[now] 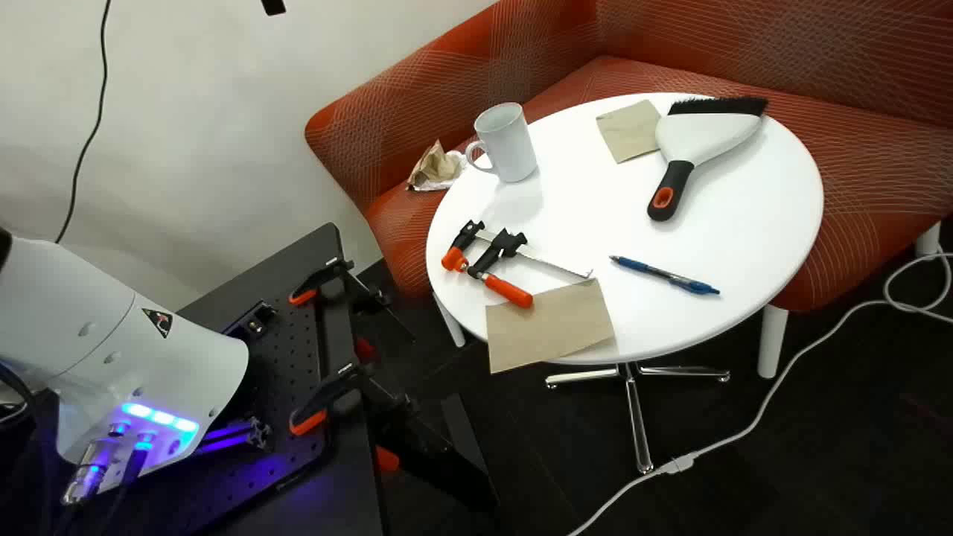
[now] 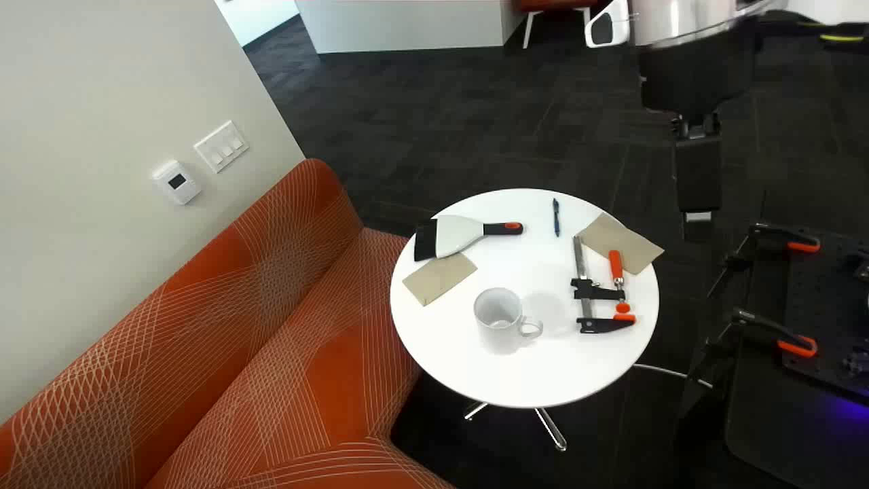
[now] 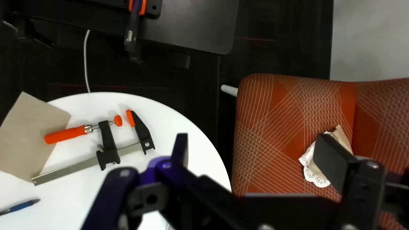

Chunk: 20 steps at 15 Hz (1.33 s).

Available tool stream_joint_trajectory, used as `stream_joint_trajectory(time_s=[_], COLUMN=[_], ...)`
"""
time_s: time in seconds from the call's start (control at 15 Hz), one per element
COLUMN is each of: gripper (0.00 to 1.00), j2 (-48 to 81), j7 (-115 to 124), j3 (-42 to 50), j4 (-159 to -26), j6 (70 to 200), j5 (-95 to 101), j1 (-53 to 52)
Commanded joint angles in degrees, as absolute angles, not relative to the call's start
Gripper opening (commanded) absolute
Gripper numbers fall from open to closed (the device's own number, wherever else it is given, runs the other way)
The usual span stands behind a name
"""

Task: Move the white mug to the right

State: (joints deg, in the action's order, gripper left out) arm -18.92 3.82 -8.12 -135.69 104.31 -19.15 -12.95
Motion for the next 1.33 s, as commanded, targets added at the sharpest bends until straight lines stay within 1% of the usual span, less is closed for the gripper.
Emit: stream_joint_trajectory(time_s=[0.0, 0.4, 0.67, 0.87, 1.27], gripper=[1.00, 1.00, 1.00, 1.00, 1.00], j2=[-18.9, -18.9, -15.1, -10.0, 2.1], j7=[3.6, 3.6, 3.2, 3.7, 4.9], j3=[-8.8, -8.8, -8.5, -8.5, -8.3], j4=[-135.6, -135.6, -133.4, -131.6, -128.5], j6=[104.1, 104.1, 107.9, 113.5, 129.4], j5=[-19.3, -19.3, -19.1, -16.2, -8.8], j1=[-12.1, -12.1, -11.3, -10.0, -8.8])
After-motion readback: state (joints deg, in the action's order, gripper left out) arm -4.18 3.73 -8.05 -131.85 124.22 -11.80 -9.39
